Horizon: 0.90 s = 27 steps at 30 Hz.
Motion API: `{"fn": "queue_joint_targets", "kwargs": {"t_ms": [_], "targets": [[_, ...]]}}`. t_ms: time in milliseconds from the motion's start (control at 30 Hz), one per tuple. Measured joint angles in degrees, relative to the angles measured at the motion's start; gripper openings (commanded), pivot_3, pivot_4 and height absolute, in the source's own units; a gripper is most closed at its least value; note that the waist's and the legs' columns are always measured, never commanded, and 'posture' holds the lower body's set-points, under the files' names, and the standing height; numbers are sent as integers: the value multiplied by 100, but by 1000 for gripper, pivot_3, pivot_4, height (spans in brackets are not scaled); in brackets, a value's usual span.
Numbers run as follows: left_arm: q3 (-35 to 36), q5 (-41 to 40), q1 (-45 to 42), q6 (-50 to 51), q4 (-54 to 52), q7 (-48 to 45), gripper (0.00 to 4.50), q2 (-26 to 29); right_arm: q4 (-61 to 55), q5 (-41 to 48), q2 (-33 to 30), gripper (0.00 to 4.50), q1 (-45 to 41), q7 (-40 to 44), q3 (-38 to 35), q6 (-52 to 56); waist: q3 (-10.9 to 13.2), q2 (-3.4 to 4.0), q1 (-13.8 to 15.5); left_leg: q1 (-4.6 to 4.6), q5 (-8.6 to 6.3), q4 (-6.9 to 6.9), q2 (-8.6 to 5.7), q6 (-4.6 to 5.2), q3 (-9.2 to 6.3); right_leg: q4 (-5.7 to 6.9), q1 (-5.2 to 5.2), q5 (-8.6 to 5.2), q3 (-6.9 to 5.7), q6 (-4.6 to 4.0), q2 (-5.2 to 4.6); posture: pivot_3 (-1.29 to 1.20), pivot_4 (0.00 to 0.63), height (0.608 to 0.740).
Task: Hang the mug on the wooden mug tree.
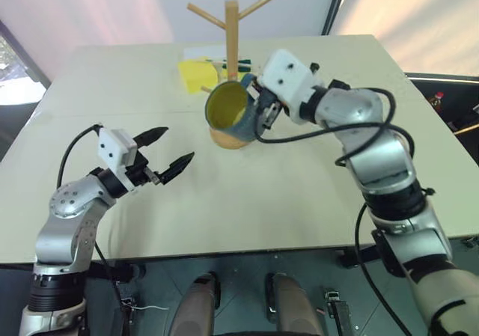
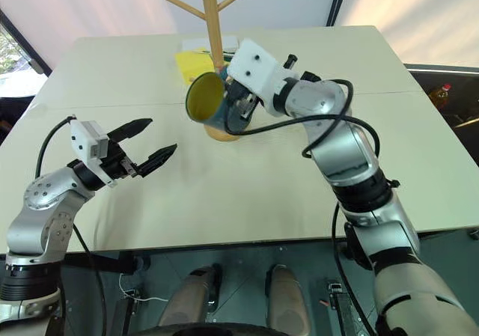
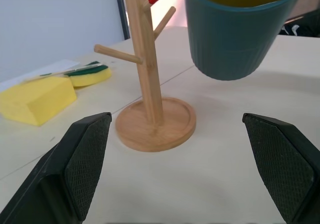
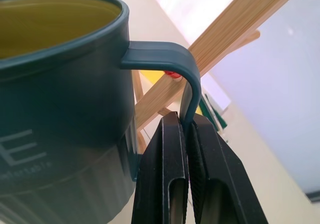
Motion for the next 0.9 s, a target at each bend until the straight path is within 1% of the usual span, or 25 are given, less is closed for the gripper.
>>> {"fn": "queue_joint_targets", "kwargs": {"t_ms": [200,400,900], "targets": [[2,-36,17,0,-19,20,4500,-2,429,-44,249,96,-449,-88,151,258,0,0,-14,0,0,-2,-1,0,2,1,-1,1,1,1,1,0,150,740],[1,-49,21,-1,-78,80,4500,-7,900,-127,393,96,-591,-153,291,218,0,0,-27,1,0,-1,0,0,2,3,-1,1,1,1,3,0,150,740],[2,-285,17,19,-216,124,4500,-10,1926,-260,753,96,-902,-386,342,-312,0,0,-35,5,1,0,0,0,1,12,-1,1,1,1,6,0,150,740]]}}
